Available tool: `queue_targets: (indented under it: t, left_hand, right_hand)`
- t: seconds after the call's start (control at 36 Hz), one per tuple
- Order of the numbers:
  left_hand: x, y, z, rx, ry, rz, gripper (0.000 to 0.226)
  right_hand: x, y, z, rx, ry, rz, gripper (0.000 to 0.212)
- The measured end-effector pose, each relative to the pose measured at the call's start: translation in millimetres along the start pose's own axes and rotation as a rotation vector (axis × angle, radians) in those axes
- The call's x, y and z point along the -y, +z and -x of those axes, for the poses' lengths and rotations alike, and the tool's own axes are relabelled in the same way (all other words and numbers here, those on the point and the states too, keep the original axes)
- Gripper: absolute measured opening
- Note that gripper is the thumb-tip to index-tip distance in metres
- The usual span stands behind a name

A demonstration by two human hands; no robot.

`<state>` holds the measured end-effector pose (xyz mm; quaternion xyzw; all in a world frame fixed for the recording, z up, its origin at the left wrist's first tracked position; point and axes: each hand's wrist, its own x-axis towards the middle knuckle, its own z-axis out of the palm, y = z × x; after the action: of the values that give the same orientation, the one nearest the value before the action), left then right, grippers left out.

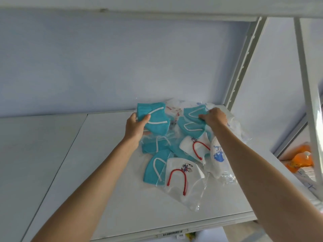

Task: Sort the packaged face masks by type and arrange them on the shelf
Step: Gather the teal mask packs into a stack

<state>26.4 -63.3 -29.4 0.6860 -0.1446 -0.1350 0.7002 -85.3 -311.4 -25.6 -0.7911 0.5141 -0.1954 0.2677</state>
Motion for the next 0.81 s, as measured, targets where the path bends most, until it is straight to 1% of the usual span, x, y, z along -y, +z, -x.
queue_targets:
  t: [0.08,0.17,0.19,0.25,0.28,0.31,0.33,0.39,0.47,0.58,0.64,0.72,0.78,0.81]
  left_hand:
    - [0,0,-2,-0.027,0.016,-0.044,0.020]
    - [0,1,-5,-0.031,0.027,-0.060,0.022]
    - [-1,1,-5,-0.025,0.030,-0.054,0.022]
    - [-2,3,-5,-0.007,0.033,-0.033,0.023]
    - [-3,4,-6,0.003,0.033,-0.025,0.023]
    - [-4,5,-5,0.013,0.035,-0.018,0.023]
    - [-5,6,-5,0.024,0.036,-0.011,0.024]
    - [-7,8,-4,0.045,0.034,0.013,0.028]
    - [-10,9,-1,0.046,0.008,0.033,0.040]
    - [-12,10,2,0.077,0.015,0.025,0.045]
    - [-12,9,5,0.097,0.042,0.015,0.037]
    - [-11,6,8,0.116,0.069,0.039,0.025]
    - [-9,2,9,0.105,0.075,0.049,0.023]
    - [-8,0,9,0.098,0.078,0.048,0.023]
  right_hand:
    - [8,-8,9,-0.141,-0.105,-0.213,0.036]
    - [24,-21,27,-0.186,-0.174,-0.544,0.031]
    - [30,-25,35,-0.148,-0.169,-0.690,0.031]
    - [42,-28,54,0.040,-0.158,-0.979,0.030]
    - [46,-26,64,0.143,-0.160,-1.063,0.031]
    - [50,-21,74,0.223,-0.166,-1.081,0.033]
    - [54,-16,82,0.281,-0.173,-1.059,0.035]
    - [59,-1,95,0.341,-0.178,-0.950,0.040]
    - [63,16,108,0.372,-0.185,-0.769,0.043]
    - [66,32,116,0.278,-0.249,-0.565,0.048]
    - [67,37,118,0.233,-0.306,-0.450,0.055]
    - [64,31,116,0.221,-0.321,-0.432,0.059]
    - [53,22,102,0.132,-0.287,-0.387,0.058]
    - [44,16,92,0.054,-0.269,-0.286,0.058]
